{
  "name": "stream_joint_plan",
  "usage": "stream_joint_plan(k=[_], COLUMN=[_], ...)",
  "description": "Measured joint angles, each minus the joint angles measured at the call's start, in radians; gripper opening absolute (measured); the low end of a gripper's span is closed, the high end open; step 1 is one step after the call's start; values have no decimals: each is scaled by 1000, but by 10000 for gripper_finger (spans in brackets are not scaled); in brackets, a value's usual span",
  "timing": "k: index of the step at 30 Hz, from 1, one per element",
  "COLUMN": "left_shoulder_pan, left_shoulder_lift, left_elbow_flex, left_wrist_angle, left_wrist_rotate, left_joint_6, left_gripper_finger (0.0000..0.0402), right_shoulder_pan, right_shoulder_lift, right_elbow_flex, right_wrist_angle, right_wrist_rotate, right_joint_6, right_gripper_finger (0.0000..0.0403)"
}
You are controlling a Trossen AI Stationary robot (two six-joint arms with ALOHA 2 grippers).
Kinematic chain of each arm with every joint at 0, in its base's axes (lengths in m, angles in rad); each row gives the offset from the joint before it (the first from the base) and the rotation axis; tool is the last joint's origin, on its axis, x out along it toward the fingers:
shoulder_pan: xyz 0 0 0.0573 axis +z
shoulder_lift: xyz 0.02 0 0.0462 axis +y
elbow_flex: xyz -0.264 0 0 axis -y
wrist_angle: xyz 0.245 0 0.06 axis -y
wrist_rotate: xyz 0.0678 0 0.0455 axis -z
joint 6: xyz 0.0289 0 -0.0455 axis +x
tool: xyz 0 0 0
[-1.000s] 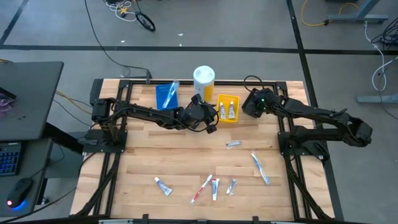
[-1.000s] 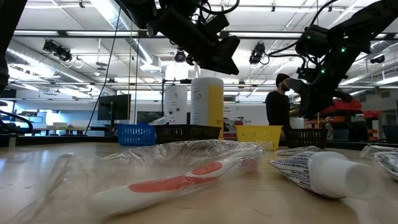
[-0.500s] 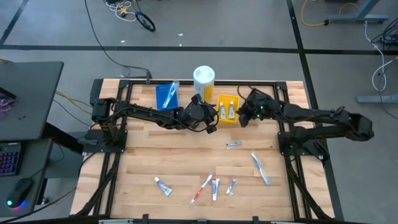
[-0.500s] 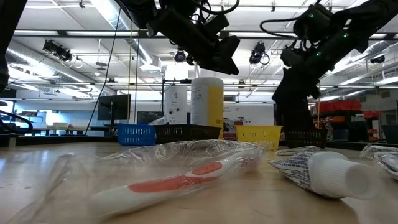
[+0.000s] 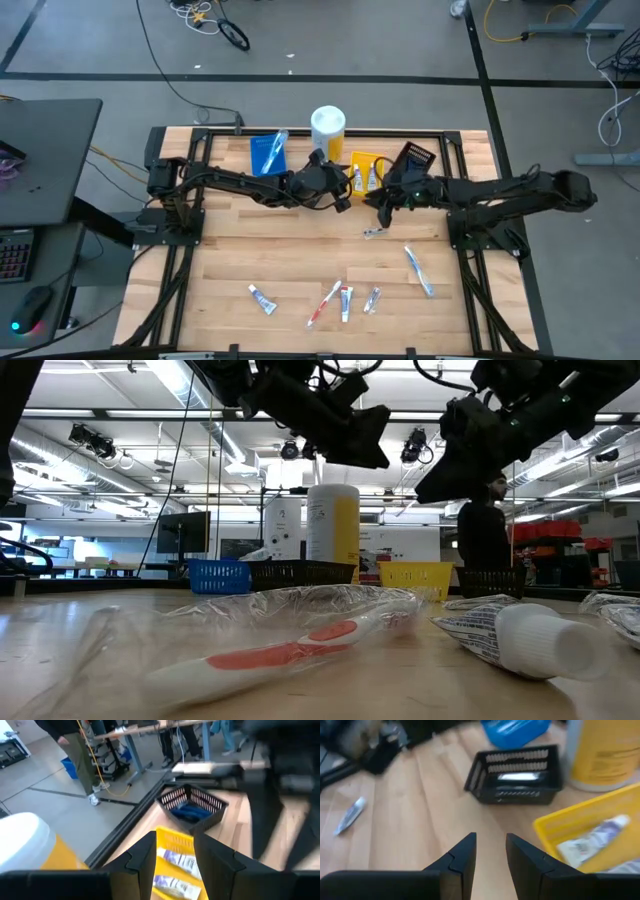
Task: Pick & Place Travel size toiletries
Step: Put the orange toothbrush into the blue bin
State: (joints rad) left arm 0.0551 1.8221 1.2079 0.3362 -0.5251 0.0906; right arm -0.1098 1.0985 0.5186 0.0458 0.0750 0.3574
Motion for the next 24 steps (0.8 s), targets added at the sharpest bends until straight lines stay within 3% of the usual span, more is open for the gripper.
stream_joint_plan(k=[8, 15, 24], left_shoulder_pan=[-1, -1, -1], left_shoulder_lift=[0, 0, 0], left_elbow_flex=[0, 0, 0], left_wrist_angle=[-2, -5, -5], left_wrist_rotate=[0, 0, 0], left_joint_6=[0, 0, -1], left_gripper_finger=[138, 138, 139], right_shoulder_pan=[64, 65, 65], right_shoulder_lift=[123, 181, 199], right_elbow_flex=[0, 0, 0], right_wrist_angle=[94, 278, 287], right_wrist_rotate=[1, 58, 55], right_joint_6=[-12, -174, -173], right_gripper_finger=[115, 115, 115])
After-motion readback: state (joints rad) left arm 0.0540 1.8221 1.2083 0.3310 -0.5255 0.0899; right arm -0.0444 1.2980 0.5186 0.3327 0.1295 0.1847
